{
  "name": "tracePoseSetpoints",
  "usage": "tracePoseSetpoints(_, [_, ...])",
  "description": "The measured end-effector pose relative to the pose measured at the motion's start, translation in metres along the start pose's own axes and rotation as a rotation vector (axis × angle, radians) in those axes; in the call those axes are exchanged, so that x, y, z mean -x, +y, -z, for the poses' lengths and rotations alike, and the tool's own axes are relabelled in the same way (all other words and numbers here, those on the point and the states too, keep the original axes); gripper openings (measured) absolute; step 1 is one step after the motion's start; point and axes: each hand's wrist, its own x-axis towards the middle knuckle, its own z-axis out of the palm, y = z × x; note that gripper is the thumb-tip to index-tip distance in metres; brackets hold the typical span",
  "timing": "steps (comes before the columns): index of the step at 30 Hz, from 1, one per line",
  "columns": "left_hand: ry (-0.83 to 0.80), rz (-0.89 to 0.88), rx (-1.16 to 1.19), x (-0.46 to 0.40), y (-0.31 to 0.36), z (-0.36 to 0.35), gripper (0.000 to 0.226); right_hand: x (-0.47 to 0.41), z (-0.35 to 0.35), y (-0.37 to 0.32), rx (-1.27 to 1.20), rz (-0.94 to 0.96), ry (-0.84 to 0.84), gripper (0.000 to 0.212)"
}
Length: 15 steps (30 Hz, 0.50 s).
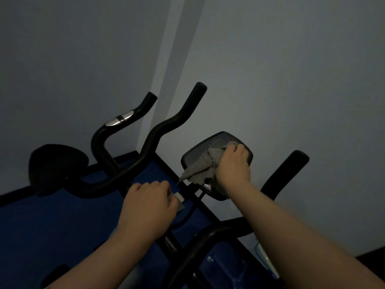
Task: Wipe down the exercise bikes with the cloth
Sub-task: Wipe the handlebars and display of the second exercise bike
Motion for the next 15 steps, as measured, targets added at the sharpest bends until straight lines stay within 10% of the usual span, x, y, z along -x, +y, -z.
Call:
tracePoseSetpoints(5, [0.013,-0.003,-0.005,0.000,0.000,0.001,0.023,-0.014,-0.012,-0.033,-0.234,-0.158,-0.149,0.067])
tracePoseSetpoints(15, [0.025,-0.009,-0.001,0.001,-0.001,0.000,0.023,0.000,-0.028,0.006,0.287,0.068,-0.389,0.077])
